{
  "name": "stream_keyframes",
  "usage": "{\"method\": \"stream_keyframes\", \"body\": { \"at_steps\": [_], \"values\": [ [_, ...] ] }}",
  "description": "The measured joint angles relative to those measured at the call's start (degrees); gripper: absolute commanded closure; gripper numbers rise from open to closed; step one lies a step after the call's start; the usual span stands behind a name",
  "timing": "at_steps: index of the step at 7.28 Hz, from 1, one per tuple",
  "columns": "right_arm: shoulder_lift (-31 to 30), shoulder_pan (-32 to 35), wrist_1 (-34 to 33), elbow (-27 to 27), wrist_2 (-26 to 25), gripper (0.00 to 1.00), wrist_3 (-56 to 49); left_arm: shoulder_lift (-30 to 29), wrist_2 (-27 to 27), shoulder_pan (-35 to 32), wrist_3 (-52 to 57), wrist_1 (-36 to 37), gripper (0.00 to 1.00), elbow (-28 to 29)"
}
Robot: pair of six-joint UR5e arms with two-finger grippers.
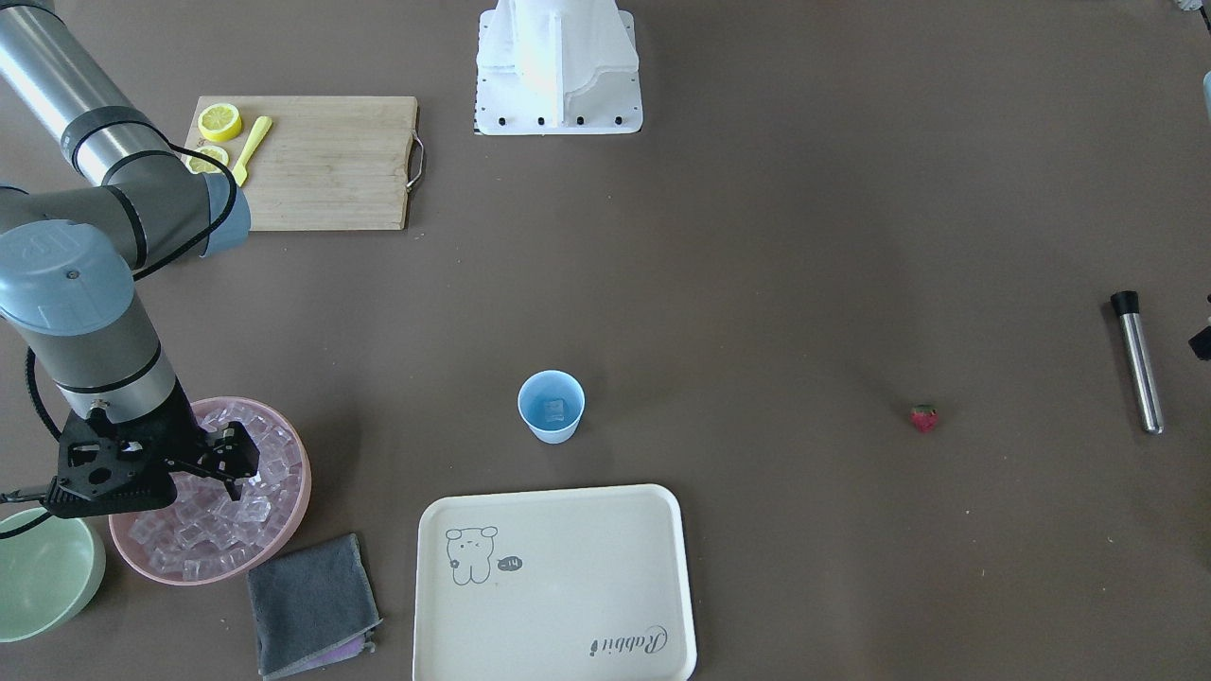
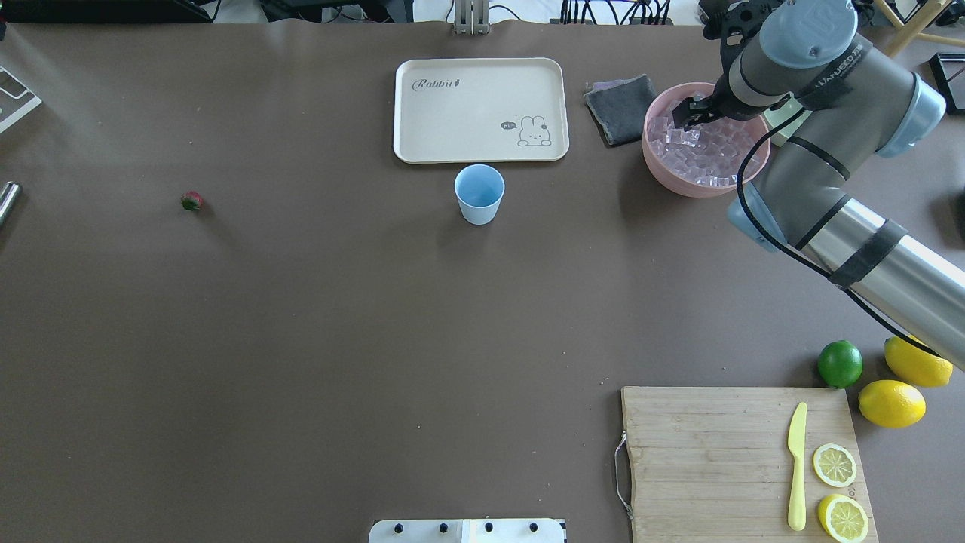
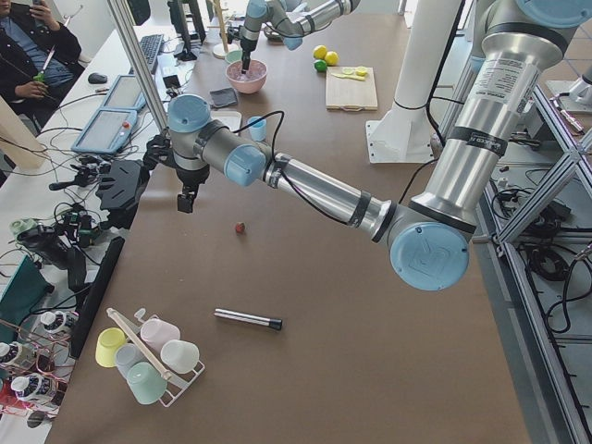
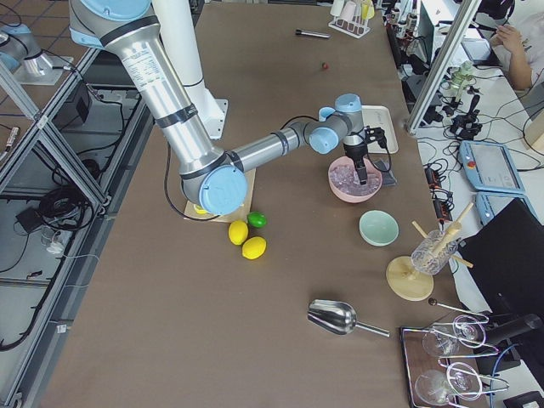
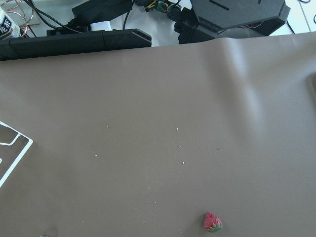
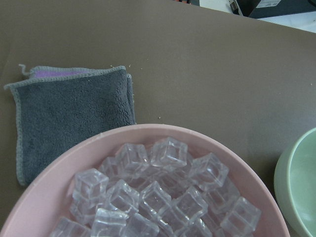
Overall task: Mash ice and strawberries in cup
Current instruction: 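Grasp another ice cube in the bowl with the right gripper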
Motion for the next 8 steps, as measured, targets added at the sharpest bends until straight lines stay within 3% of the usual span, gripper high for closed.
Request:
{"method": "stream_keyframes", "body": {
  "at_steps": [8],
  "values": [
    [2.3, -1.9, 0.4, -3.6, -1.7, 0.05, 5.3, 0.0, 0.0, 0.5, 0.1, -0.1, 0.02, 0.1]
  ]
}}
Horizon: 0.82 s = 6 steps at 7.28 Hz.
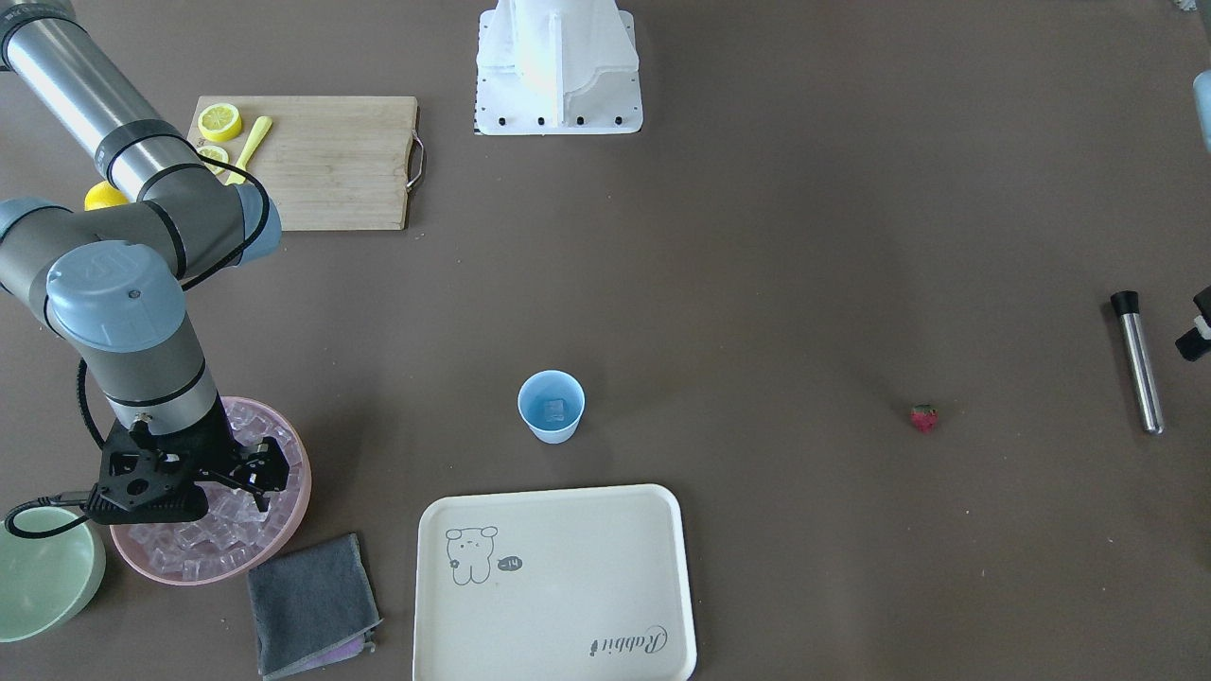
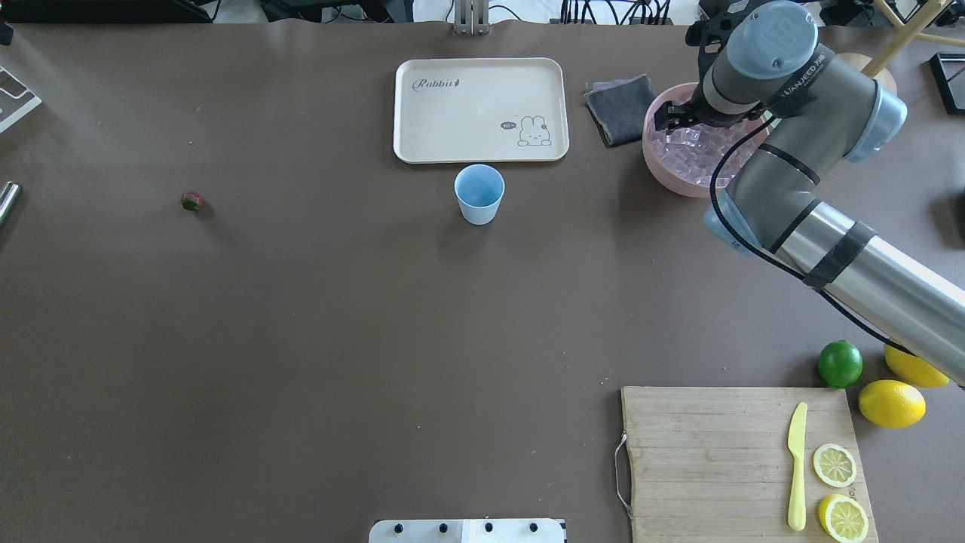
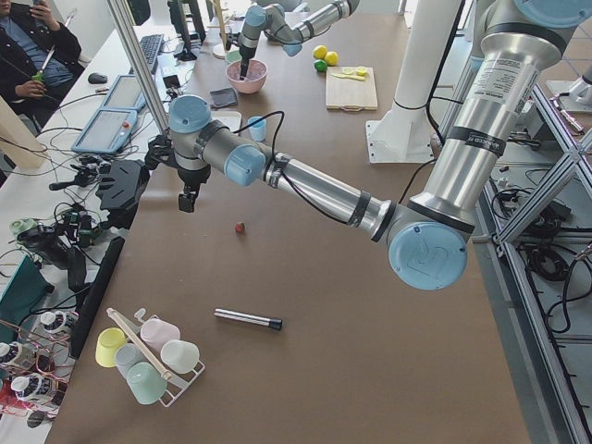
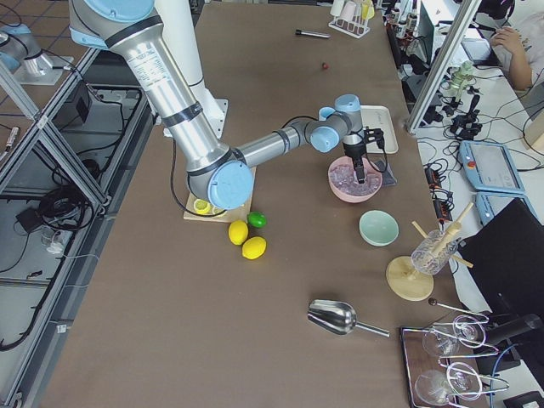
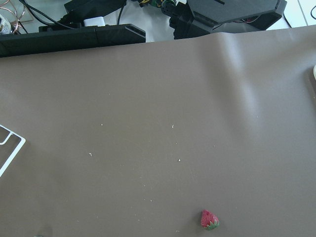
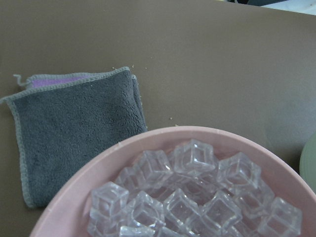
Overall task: Mash ice and strawberries in cup
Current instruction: 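Grasp another ice cube in the bowl with the right gripper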
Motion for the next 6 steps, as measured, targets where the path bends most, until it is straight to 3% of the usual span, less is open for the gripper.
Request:
{"method": "stream_keyframes", "body": {
  "at_steps": [1, 4, 5, 6],
  "values": [
    [0.1, 0.0, 0.0, -0.5, 0.0, 0.08, 0.0, 0.1, 0.0, 0.2, 0.0, 0.0, 0.02, 0.1],
    [0.3, -0.3, 0.0, -1.1, 0.0, 0.68, 0.0, 0.1, 0.1, 0.5, 0.0, 0.0, 0.02, 0.1],
    [0.3, -0.3, 0.0, -1.1, 0.0, 0.92, 0.0, 0.2, 0.1, 0.5, 0.0, 0.0, 0.02, 0.0],
    [0.3, -0.3, 0.0, -1.1, 0.0, 1.00, 0.0, 0.2, 0.0, 0.5, 0.0, 0.0, 0.02, 0.0]
  ]
}}
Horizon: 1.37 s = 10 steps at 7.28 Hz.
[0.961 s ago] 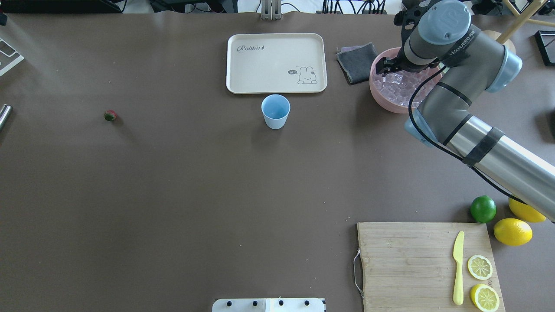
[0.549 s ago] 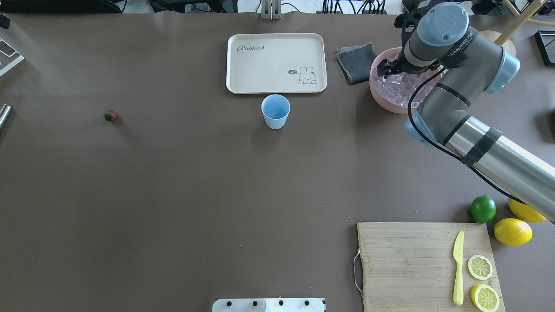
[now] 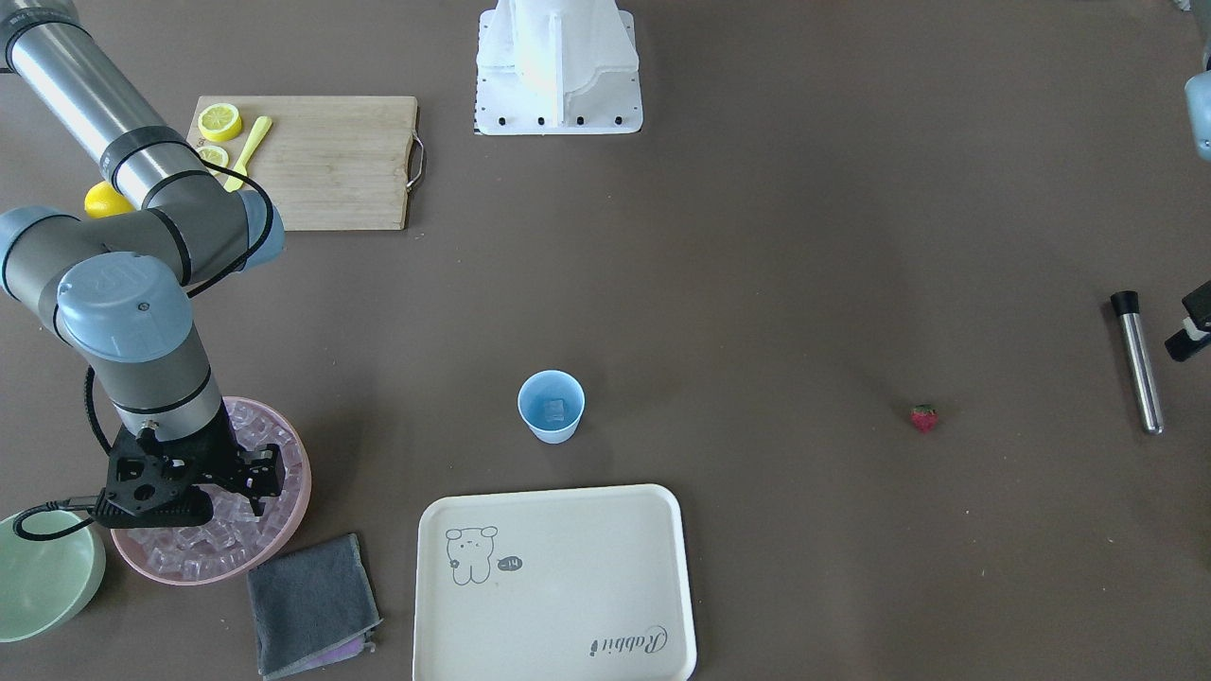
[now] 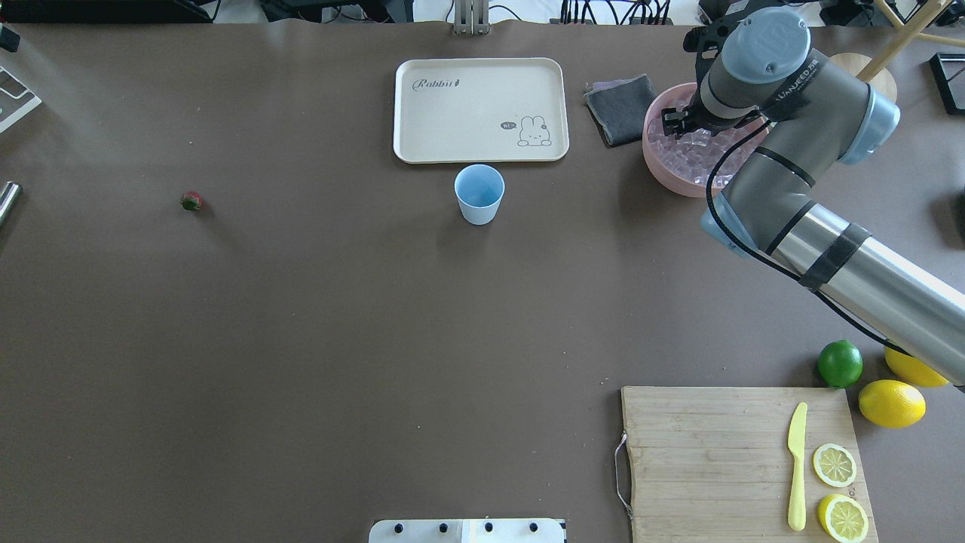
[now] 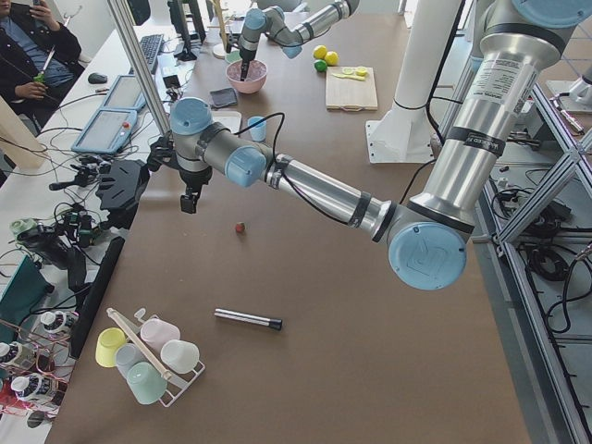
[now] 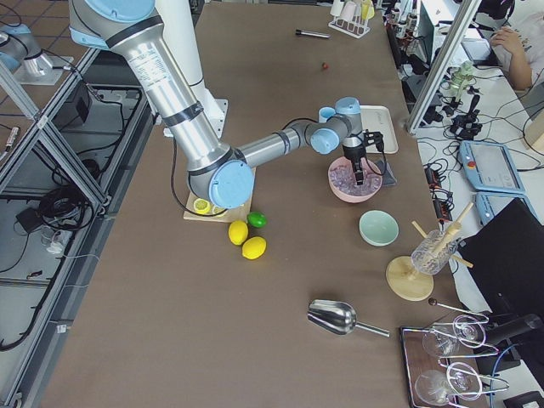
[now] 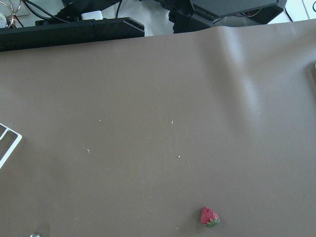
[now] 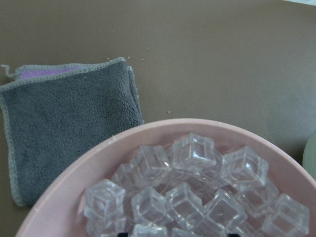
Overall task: Mash ice and strawberries in cup
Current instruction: 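Grasp another ice cube in the bowl with the right gripper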
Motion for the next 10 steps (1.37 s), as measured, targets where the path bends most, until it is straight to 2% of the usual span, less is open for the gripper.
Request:
{"method": "stream_keyframes", "body": {
  "at_steps": [6, 7, 8, 10],
  "values": [
    [-0.1, 0.9, -0.1, 1.3, 0.6, 1.00, -0.4, 0.0, 0.0, 0.2, 0.0, 0.0, 0.02, 0.2],
    [-0.1, 1.1, -0.1, 1.6, 0.7, 0.66, -0.5, 0.0, 0.0, 0.2, 0.0, 0.0, 0.02, 0.3],
    [-0.1, 1.2, -0.1, 1.6, 0.8, 0.04, -0.5, -0.1, 0.0, 0.2, 0.0, 0.0, 0.02, 0.3],
    [-0.4, 1.2, 0.0, 1.4, 0.7, 0.01, -0.4, 0.0, 0.0, 0.2, 0.0, 0.0, 0.02, 0.3]
  ]
}}
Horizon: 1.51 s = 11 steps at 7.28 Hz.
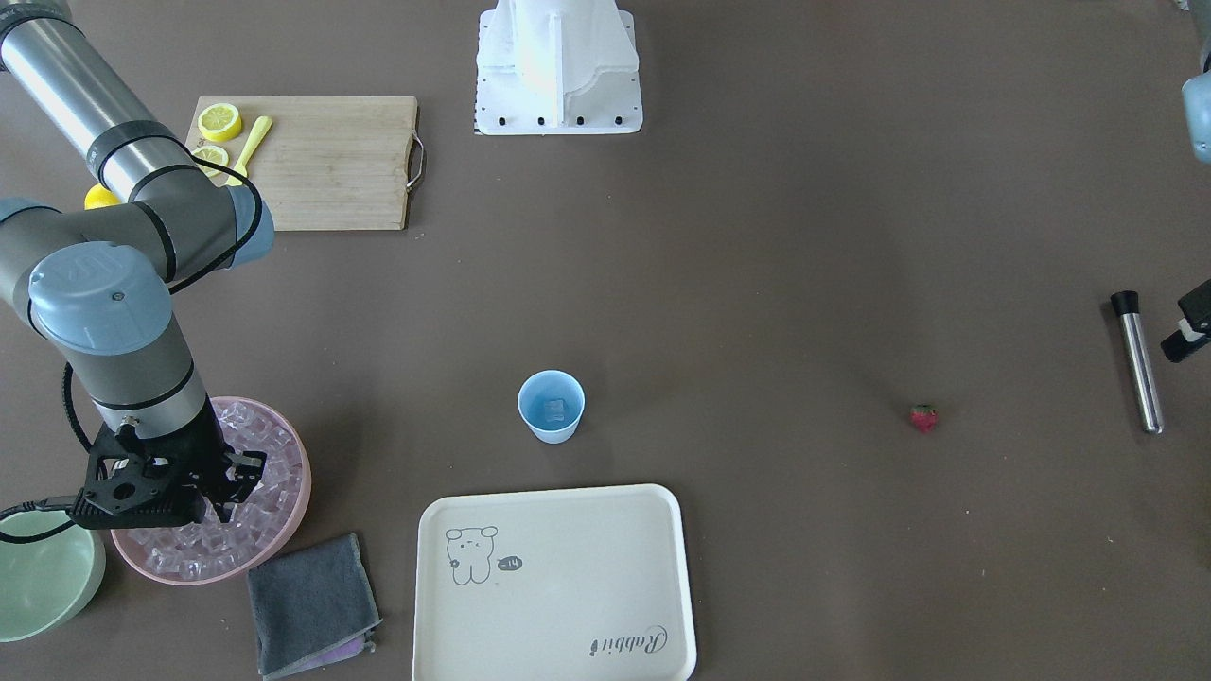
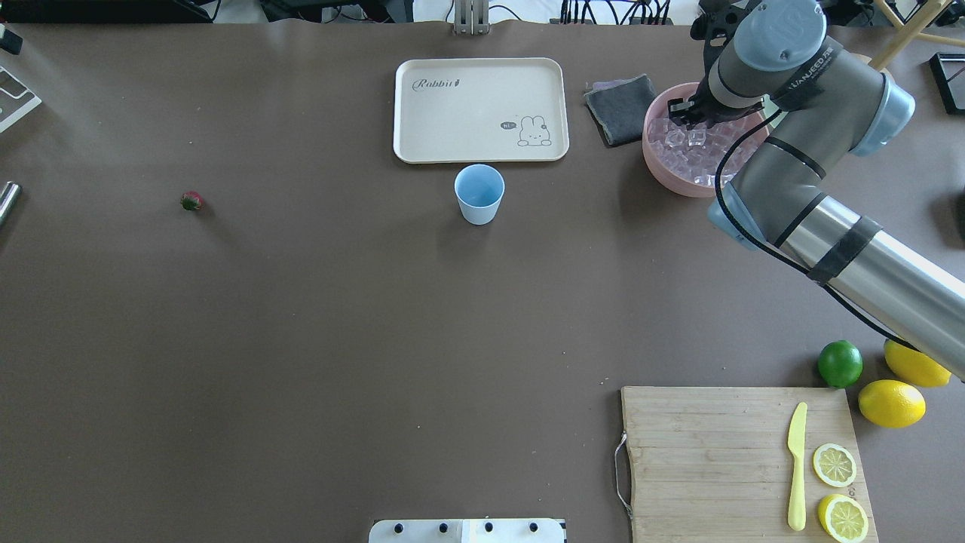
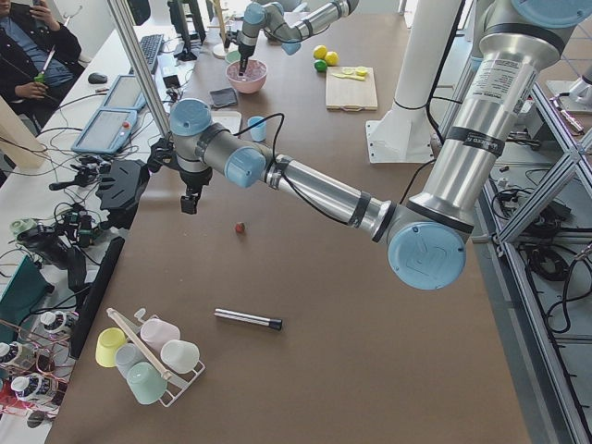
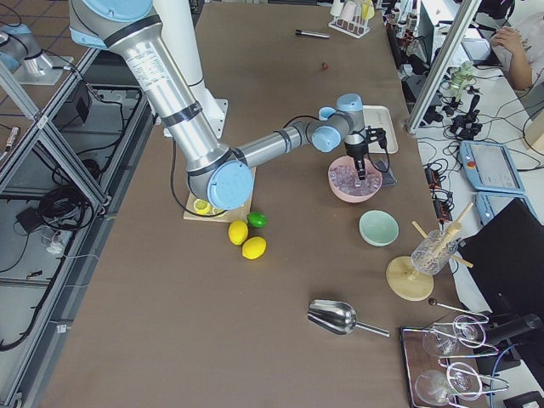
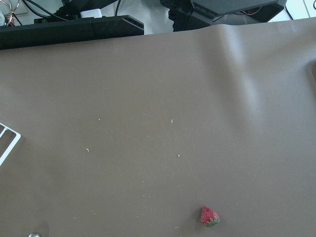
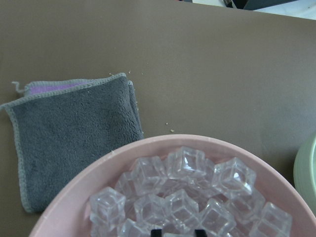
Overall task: Mash ice and strawberries in cup
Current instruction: 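Grasp another ice cube in the bowl with the right gripper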
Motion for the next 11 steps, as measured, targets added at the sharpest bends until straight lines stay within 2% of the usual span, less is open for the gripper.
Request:
{"method": "stream_keyframes", "body": {
  "at_steps": [5, 6, 7, 8, 9, 11],
  "values": [
    [-0.3, -1.1, -0.1, -0.8, -0.7, 0.03, 0.3, -0.1, 0.0, 0.0, 0.0, 0.0, 0.02, 0.0],
    [-0.4, -1.4, 0.0, -0.9, -1.0, 0.17, 0.2, -0.1, 0.0, 0.0, 0.0, 0.0, 0.02, 0.0],
    [-0.4, -1.8, -0.1, -1.1, -1.5, 0.45, 0.2, -0.1, 0.0, 0.0, 0.0, 0.0, 0.02, 0.0],
    [-0.4, -2.2, -0.1, -1.4, -1.9, 0.78, 0.2, -0.1, 0.0, 0.0, 0.0, 0.0, 0.02, -0.1],
    [-0.4, -2.5, -0.1, -1.6, -2.2, 1.00, 0.1, -0.1, 0.0, 0.0, 0.0, 0.0, 0.02, -0.1],
    [-0.2, -2.4, -0.1, -1.7, -2.1, 1.00, -0.2, -0.1, 0.0, 0.0, 0.0, 0.0, 0.02, -0.1]
  ]
}}
